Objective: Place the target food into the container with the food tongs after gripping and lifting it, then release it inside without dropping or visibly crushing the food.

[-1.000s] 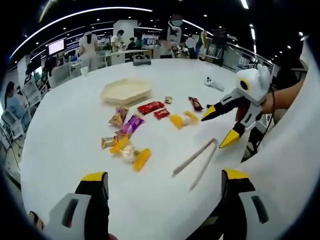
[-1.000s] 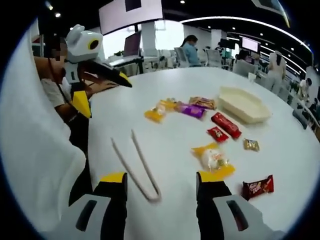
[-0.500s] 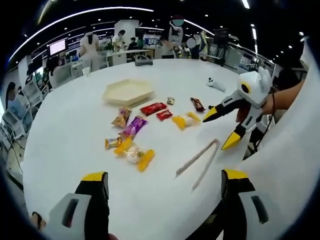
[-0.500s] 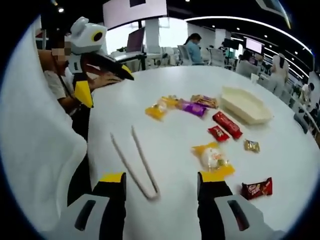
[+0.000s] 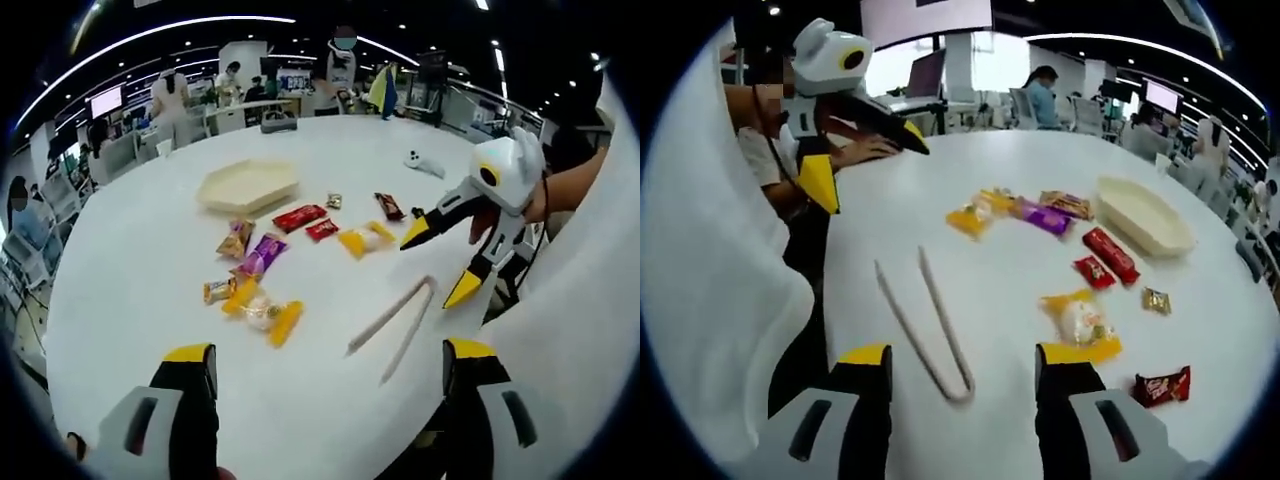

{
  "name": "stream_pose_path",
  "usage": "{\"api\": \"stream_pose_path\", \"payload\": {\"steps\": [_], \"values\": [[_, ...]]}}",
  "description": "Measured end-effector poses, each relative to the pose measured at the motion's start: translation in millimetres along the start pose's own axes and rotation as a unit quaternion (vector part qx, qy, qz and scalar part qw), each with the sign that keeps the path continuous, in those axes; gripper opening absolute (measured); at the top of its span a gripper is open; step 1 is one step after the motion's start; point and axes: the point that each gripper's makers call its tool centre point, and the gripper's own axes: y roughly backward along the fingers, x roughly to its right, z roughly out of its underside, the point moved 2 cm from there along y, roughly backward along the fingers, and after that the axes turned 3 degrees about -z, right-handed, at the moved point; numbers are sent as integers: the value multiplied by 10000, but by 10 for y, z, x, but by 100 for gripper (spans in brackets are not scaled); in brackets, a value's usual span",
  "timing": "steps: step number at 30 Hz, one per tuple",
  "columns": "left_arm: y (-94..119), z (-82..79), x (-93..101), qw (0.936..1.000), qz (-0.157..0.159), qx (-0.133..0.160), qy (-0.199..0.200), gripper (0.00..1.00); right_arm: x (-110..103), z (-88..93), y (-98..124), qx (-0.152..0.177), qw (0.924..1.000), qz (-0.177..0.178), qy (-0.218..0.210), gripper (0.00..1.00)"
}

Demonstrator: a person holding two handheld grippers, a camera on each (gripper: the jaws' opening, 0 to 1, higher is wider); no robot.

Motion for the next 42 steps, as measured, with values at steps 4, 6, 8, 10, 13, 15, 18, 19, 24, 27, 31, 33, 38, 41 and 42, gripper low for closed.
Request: {"api": "stream_pose_path", "payload": {"steps": [4, 6, 8, 10, 13, 15, 18, 19, 24, 27, 31, 33, 38, 41, 42], "values": [[48, 22, 89, 9997, 64, -214, -58, 93, 33, 8, 34, -52, 9999, 43, -95, 56], [100, -21, 118, 9998, 17, -46, -187, 96, 6, -21, 17, 61, 9999, -45, -94, 55], [91, 64, 80, 9997, -52, -211, -144, 95, -14, 11, -23, 35, 9999, -108, 57, 53], [73, 82, 62, 9998, -54, -162, -75, 96, -6, 29, -62, 19, 9998, -160, 133, 50], [62, 147, 71, 9993, -33, -358, 43, 94, 4, 36, -56, -25, 9998, -164, 110, 47], [96, 84, 125, 9997, 25, -214, -116, 96, -27, 14, -40, 82, 9997, -219, 83, 45], [83, 127, 102, 9995, -18, -279, -114, 95, -54, 90, -71, -9, 9995, -280, 150, 40], [80, 131, 96, 9996, -28, -280, -99, 95, -53, 97, -76, -11, 9995, -281, 153, 39], [47, 137, 102, 9996, -23, -271, 92, 95, -35, 145, -79, -45, 9996, -278, -2, 34], [68, 95, 149, 9998, 45, -193, -61, 95, -76, 161, -61, -19, 9994, -335, -56, 27], [35, 124, 84, 9998, -47, -153, 79, 95, -80, 164, -85, 30, 9994, -300, 161, 19], [15, 123, 85, 9998, -21, -102, 190, 95, -97, 158, -22, 121, 9994, -314, 109, 18], [9, 111, 176, 9998, 149, -157, -6, 95, -104, 146, -26, 171, 9996, -212, 49, 18], [-19, 107, 115, 9999, 53, -118, 69, 95, -91, 150, -20, 193, 9994, -287, 79, 17], [-25, 97, 110, 9999, 51, -82, 101, 95, -93, 147, -15, 204, 9993, -309, 108, 17]]}}
